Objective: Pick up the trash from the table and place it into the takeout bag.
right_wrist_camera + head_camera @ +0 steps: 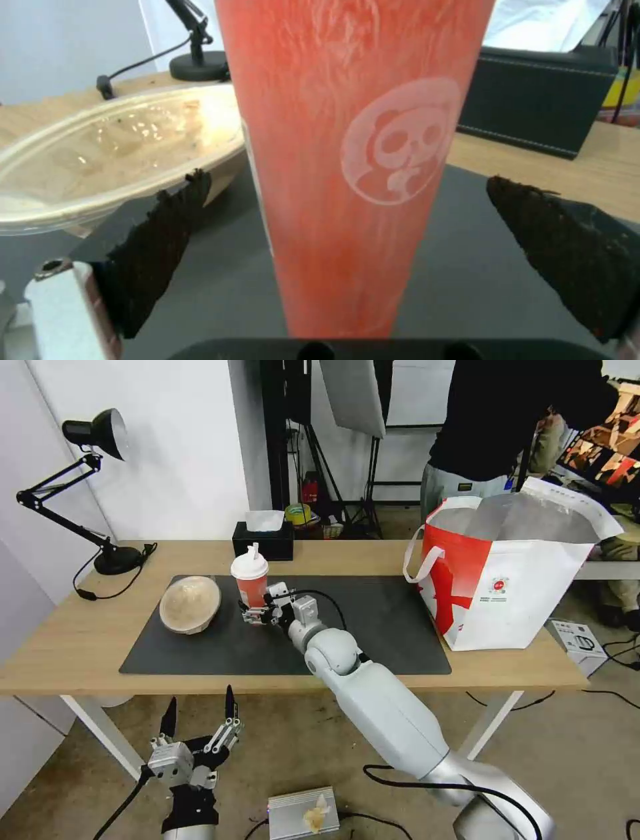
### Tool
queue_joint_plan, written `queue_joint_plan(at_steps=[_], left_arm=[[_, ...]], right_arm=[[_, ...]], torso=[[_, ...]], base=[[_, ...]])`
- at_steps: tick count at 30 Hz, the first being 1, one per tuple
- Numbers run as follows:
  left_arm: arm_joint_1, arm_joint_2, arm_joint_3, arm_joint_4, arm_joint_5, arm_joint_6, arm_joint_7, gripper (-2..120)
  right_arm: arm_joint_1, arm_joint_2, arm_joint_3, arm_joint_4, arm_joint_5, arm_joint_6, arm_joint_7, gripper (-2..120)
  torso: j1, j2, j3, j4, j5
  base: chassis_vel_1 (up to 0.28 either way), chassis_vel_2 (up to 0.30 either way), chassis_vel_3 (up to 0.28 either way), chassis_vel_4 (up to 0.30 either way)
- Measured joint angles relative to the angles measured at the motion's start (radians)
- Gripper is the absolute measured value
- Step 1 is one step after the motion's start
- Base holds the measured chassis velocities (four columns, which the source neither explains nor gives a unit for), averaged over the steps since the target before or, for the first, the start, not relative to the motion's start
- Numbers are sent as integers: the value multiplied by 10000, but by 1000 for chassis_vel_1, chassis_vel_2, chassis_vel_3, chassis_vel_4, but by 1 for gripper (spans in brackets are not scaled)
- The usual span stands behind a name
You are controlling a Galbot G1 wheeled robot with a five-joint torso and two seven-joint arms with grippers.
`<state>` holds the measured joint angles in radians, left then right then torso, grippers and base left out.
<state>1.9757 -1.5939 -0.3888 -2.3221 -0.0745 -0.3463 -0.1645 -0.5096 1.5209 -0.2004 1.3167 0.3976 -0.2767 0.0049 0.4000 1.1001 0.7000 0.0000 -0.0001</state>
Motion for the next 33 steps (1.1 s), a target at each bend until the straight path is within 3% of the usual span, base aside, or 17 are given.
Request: queue_joint_plan(at_steps=[24,33], left_arm=[[88,1,-40,-191,-35,15,25,100],[129,3,-70,-258,-36,26,29,100]], right_arm=[[308,480,174,-944,-67,237,-193,99],[349,497,224,-1147,-49,328,-223,72]], torso=[[0,-2,0,0,1],[0,-2,0,0,0]], base=[[0,0,0,0],[0,0,0,0]])
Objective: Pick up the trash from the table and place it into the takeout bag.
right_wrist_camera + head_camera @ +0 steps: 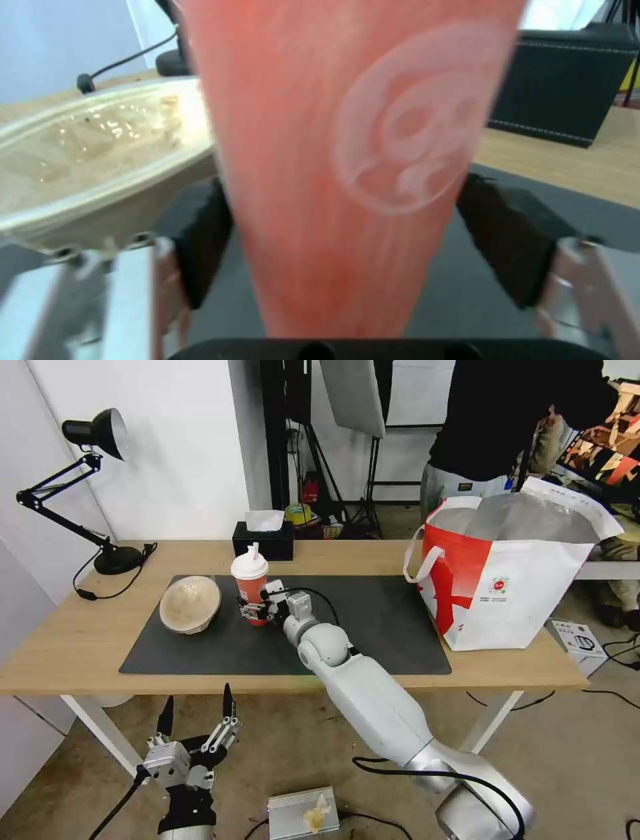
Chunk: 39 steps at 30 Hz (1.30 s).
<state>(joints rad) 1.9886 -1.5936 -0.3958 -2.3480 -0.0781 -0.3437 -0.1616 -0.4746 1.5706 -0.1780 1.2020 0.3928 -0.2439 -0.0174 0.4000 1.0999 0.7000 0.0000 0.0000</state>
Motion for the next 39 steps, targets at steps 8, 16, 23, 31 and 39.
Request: queue_joint_plan(at_steps=[8,16,23,31,39], left_arm=[[6,-1,7,9,2,4,0,100],[-18,-1,-3,26,2,8,0,100],[11,8,-128,78,-84,14,439,100],[-23,202,-230,79,-233,87,582,100],[-16,362,-320,78,-375,213,627,100]], right_arm=[[67,0,27,-142,13,96,-54,41],[-68,-46,70,-21,11,119,-47,15],[-95,-663,-9,723,230,57,-51,1],[-245,-1394,-92,1678,525,-95,-59,1],[-428,-1826,6,2515,706,-167,27,1]], torso=[[0,0,0,0,0],[0,1,0,1,0],[0,0,0,0,0],[0,0,0,0,1],[0,0,0,0,2]], base=[[0,0,0,0],[0,0,0,0],[0,0,0,0],[0,0,0,0],[0,0,0,0]])
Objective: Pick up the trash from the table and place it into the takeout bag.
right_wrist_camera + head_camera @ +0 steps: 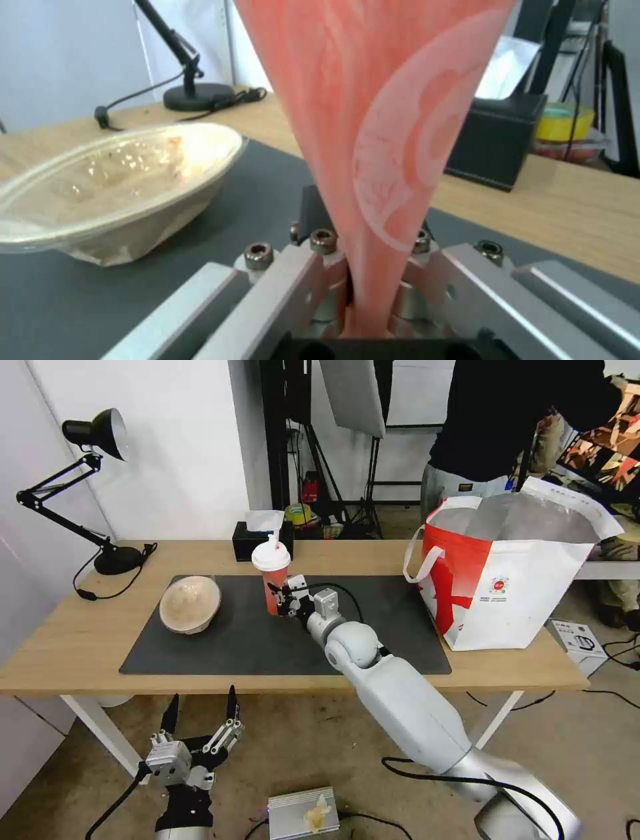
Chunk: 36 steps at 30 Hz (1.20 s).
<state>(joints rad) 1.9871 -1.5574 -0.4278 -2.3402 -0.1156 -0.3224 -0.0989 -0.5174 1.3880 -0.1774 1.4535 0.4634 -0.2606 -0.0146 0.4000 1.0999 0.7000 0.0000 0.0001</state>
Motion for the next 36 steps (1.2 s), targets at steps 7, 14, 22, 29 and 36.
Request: queue_joint_plan(at_steps=[7,14,22,29,36], left_arm=[[103,10,8,-25,26,43,63,100],[68,177,0,-24,-77,90,186,100],[65,261,8,14,-87,76,267,100],[-6,226,-18,42,-70,44,244,100],[13,133,152,60,46,0,233,100]], right_arm=[[-149,-542,224,638,219,-69,6,1],[-444,-946,433,1191,317,-156,-1,1],[-616,-1393,845,1846,638,-307,-17,1],[-746,-1788,1286,2325,932,-402,-31,1],[-796,-2354,1488,2953,1281,-496,-32,0]], torso=[[0,0,0,0,0],[0,0,0,1,0],[0,0,0,0,0],[0,0,0,0,0],[0,0,0,0,0]], base=[[0,0,0,0],[0,0,0,0],[0,0,0,0],[0,0,0,0],[0,0,0,0]])
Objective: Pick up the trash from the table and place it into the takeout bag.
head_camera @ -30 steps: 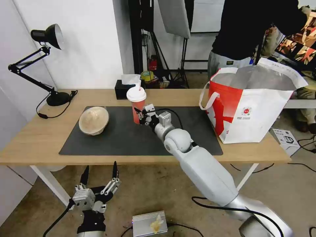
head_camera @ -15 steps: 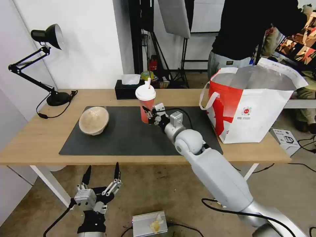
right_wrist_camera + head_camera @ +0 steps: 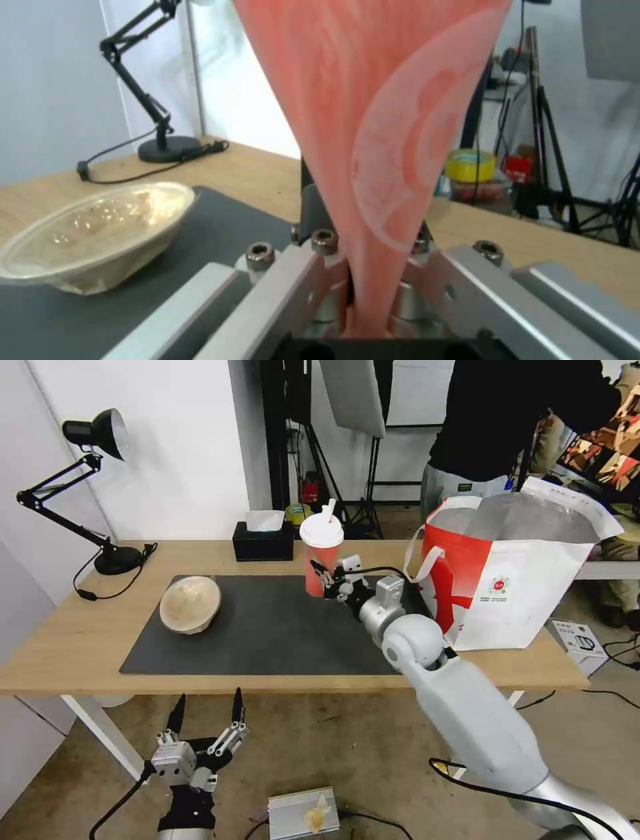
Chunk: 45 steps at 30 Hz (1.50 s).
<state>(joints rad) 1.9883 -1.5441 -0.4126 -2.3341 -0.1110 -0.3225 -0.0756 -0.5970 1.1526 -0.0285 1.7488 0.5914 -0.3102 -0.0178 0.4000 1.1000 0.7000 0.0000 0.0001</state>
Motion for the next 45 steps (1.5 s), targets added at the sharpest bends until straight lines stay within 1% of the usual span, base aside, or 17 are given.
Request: queue_joint_plan(at_steps=[2,3,6,7,11,13,18,21,31,34,36,45], left_arm=[[1,-10,7,3,6,-14,0,100],[1,-10,7,3,6,-14,0,100],[34,-45,36,0,7,-17,7,100],[34,-45,36,0,7,-17,7,100],[42,-66,80,-28,16,-22,16,100],[42,-68,86,-32,17,-23,16,100],[59,-96,114,-36,44,-23,25,100],[67,-130,122,-40,69,-23,30,100],[60,-155,108,-41,84,-19,22,100],[55,-200,100,-47,85,-16,9,100],[47,-211,100,-48,78,-14,8,100],[-98,-257,103,50,20,-10,-9,100]], right_arm=[[0,-239,156,201,61,-31,-9,0],[0,-239,156,201,61,-31,-9,0],[4,-680,463,534,258,-61,-44,0],[4,-680,463,534,258,-61,-44,0],[100,-1166,850,891,605,-133,-92,0],[134,-1251,925,960,673,-172,-92,0],[299,-1661,1263,1411,1207,-621,46,0],[521,-2061,1517,1747,1585,-1005,120,0],[678,-2502,1933,1946,1925,-1414,175,0],[826,-2832,2059,1964,2096,-1631,196,0],[872,-2903,2103,1962,2141,-1710,206,0],[1216,-3352,2423,1895,2438,-2488,356,0]], torso=[[0,0,0,0,0],[0,0,0,0,0],[0,0,0,0,0],[0,0,0,0,0],[0,0,0,0,0],[0,0,0,-1,0],[0,0,0,0,0],[0,0,0,-1,0],[0,0,0,0,0],[0,0,0,1,0],[0,0,0,0,0],[0,0,0,0,-1]], base=[[0,0,0,0],[0,0,0,0],[0,0,0,0],[0,0,0,0],[0,0,0,0],[0,0,0,0],[0,0,0,0],[0,0,0,0],[0,0,0,0],[0,0,0,0],[0,0,0,0],[0,0,0,0]])
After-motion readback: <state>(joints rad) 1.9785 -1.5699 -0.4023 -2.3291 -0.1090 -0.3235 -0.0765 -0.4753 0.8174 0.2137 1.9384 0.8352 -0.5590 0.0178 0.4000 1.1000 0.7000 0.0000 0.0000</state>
